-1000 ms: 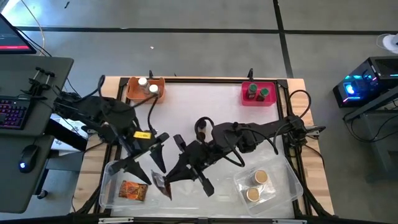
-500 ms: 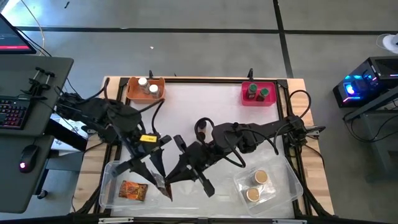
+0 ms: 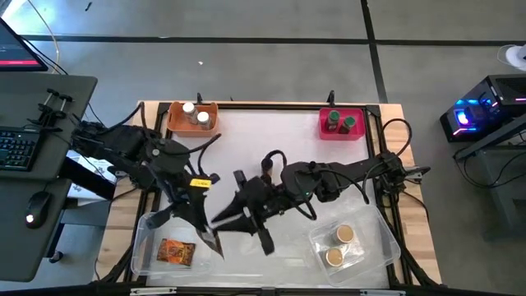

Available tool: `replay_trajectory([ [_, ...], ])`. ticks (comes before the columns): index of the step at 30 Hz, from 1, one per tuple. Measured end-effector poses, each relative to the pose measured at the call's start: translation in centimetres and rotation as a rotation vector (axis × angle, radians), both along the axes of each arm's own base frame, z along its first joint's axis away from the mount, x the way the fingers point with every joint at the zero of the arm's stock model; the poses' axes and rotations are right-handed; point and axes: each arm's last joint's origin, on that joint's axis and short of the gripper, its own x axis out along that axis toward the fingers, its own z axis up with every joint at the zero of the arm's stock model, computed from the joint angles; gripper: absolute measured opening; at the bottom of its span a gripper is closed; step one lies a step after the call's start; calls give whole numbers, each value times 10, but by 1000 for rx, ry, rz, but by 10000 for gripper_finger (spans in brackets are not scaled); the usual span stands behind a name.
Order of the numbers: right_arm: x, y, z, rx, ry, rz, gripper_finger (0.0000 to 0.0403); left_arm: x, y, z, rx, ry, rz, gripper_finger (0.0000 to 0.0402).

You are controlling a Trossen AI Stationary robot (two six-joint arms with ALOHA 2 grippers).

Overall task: Sort spices by type
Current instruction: Put the orange seasoning bag into the left transparent bin

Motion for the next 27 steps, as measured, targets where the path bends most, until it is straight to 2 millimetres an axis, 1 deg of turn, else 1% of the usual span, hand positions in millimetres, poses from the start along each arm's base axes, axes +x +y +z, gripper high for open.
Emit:
replay_trajectory([
  [2, -3, -3, 4, 7, -8, -44, 91, -9, 5, 0, 34, 33, 35, 2],
  [5, -14, -7, 13, -7, -1, -118, 128, -26, 13, 0, 81, 89, 116, 1],
  [8, -25, -11, 17, -52, 51, -165, 156, -50, 19, -3, 187, 189, 300, 1],
  [11, -27, -12, 11, -64, 132, -174, 168, -75, 13, -13, 314, 322, 513, 1],
  [13, -27, -12, 6, -76, 180, -174, 170, -89, 0, -20, 343, 389, 623, 1],
  [15, -27, -13, 3, -49, 218, -204, 168, -98, -20, -32, 333, 430, 691, 0],
  [18, -26, -20, 1, 33, 262, -327, 165, -112, -55, -61, 335, 512, 756, 0],
  [21, -23, -30, 1, 32, 261, -390, 165, -126, -83, -95, 371, 592, 825, 0],
  [24, -20, -41, 1, 12, 253, -412, 165, -133, -109, -123, 388, 608, 830, 0],
  [27, -17, -51, 1, 27, 259, -417, 165, -133, -131, -143, 447, 620, 801, 0],
])
